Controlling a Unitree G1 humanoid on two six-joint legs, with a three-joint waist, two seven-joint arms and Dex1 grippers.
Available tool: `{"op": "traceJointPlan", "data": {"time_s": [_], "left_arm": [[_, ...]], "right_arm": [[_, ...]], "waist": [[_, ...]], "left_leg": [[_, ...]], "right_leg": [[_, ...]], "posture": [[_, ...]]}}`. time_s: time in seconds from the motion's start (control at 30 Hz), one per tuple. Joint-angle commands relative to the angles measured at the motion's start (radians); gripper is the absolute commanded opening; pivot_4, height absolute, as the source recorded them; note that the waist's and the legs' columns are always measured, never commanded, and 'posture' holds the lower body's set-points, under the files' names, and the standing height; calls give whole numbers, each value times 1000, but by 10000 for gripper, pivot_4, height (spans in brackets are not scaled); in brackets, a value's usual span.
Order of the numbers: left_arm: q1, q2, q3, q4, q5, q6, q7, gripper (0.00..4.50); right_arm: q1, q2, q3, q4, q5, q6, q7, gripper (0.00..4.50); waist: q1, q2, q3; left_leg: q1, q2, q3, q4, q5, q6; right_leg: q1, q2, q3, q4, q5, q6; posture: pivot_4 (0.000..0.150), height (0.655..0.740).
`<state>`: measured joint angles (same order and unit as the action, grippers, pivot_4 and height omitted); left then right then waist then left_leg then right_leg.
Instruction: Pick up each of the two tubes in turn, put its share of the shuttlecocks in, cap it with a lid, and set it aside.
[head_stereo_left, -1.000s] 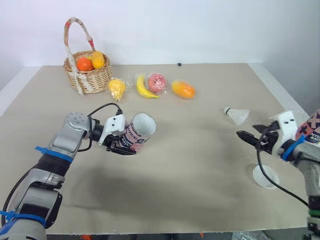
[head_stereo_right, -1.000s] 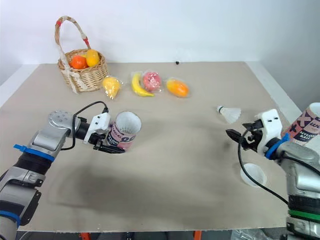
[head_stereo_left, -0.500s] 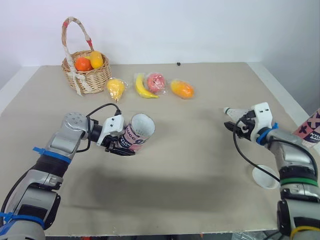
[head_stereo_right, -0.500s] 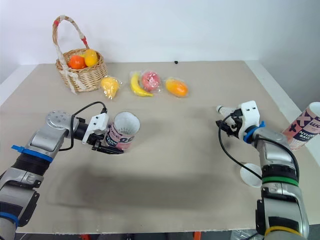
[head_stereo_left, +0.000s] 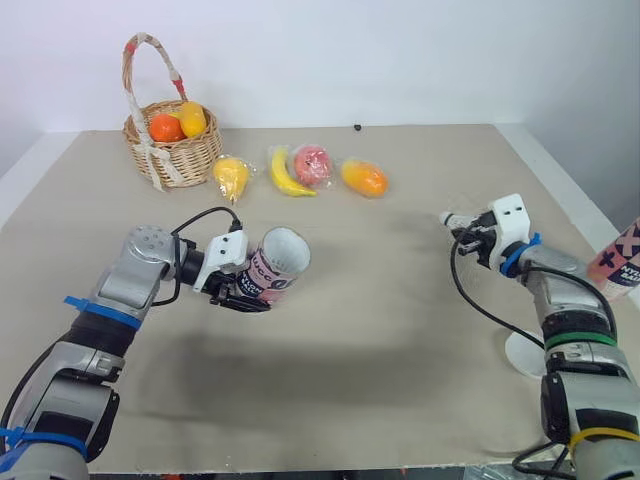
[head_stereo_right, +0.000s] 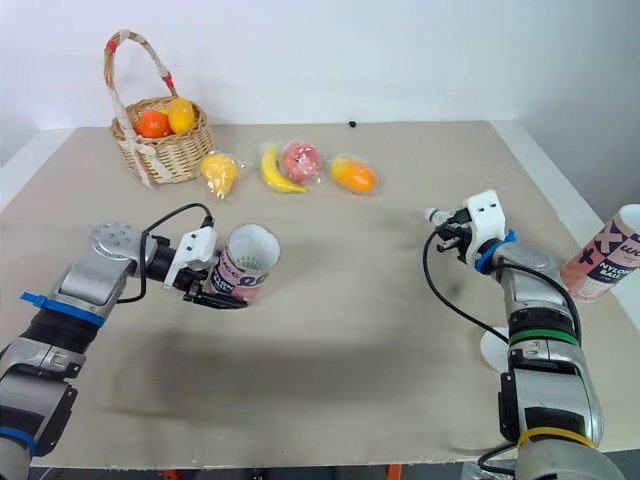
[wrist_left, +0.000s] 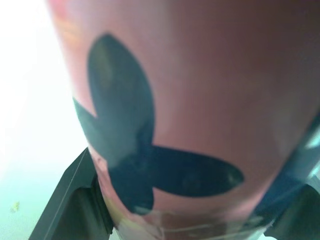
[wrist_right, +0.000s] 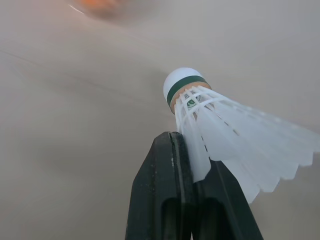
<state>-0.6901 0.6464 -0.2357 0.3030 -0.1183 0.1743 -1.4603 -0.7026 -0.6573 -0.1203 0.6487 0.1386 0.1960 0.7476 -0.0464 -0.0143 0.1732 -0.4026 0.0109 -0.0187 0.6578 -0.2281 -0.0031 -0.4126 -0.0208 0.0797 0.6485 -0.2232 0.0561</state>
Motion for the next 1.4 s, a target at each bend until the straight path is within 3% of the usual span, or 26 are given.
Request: {"op": "traceJointPlan", "data": {"time_s": [0.03,0.23,0.37,0.63,1.0,1.03,1.2,1.23,1.33,1.4], "left_arm": [[18,8,-25,11,20,8,3,29878],[0,-1,-31,38,24,-5,-4,29878],[-18,-10,-36,61,28,-11,-9,29878],[-34,-20,-45,70,27,-9,-11,29878],[-30,-19,-44,55,23,3,-7,29878],[-29,-18,-44,55,23,3,-7,29878],[-27,-18,-46,51,22,3,-7,29878],[-28,-18,-46,51,22,3,-7,29878],[-29,-21,-47,52,21,2,-6,29878],[-29,-22,-48,53,21,1,-7,29878]], "right_arm": [[28,-34,-20,-210,48,26,49,807],[124,-106,67,-805,245,194,294,807],[14,-109,235,-1017,232,218,379,807],[-197,-41,423,-940,110,158,447,807],[-290,23,515,-818,15,104,521,807],[-295,30,515,-813,13,104,524,6797],[-309,82,451,-805,138,163,573,24410],[-309,84,433,-806,162,172,580,30373],[-308,70,373,-811,227,208,597,42695],[-315,63,328,-788,267,244,586,42695]], "waist": [[1,0,0],[1,1,0],[2,1,0],[9,-1,1],[13,-1,1],[13,-1,1],[14,-1,1],[14,-1,1],[15,-1,1],[15,-1,1]], "left_leg": [[0,0,0,0,0,0],[-1,0,-1,0,0,0],[0,1,-3,1,0,0],[-2,1,-3,4,0,0],[-3,1,-3,3,0,0],[-3,1,-3,3,0,0],[-3,1,-4,3,0,0],[-3,1,-5,3,0,0],[-3,1,-6,3,0,0],[-4,1,-6,3,0,0]], "right_leg": [[0,0,0,0,0,0],[-1,0,-1,1,-1,0],[1,1,-3,1,0,-1],[0,-1,-5,1,-2,-5],[-1,-1,-6,1,-1,-2],[-1,-1,-6,2,-1,-2],[-1,-1,-6,2,-1,-3],[-1,-1,-7,2,-1,-3],[-1,-2,-7,2,-1,-3],[-1,-2,-7,2,-1,-3]], "posture": [[1500,7298],[1500,7298],[1500,7298],[1500,7298],[1500,7298],[1500,7298],[1500,7298],[1500,7298],[1500,7298],[1500,7298]]}}
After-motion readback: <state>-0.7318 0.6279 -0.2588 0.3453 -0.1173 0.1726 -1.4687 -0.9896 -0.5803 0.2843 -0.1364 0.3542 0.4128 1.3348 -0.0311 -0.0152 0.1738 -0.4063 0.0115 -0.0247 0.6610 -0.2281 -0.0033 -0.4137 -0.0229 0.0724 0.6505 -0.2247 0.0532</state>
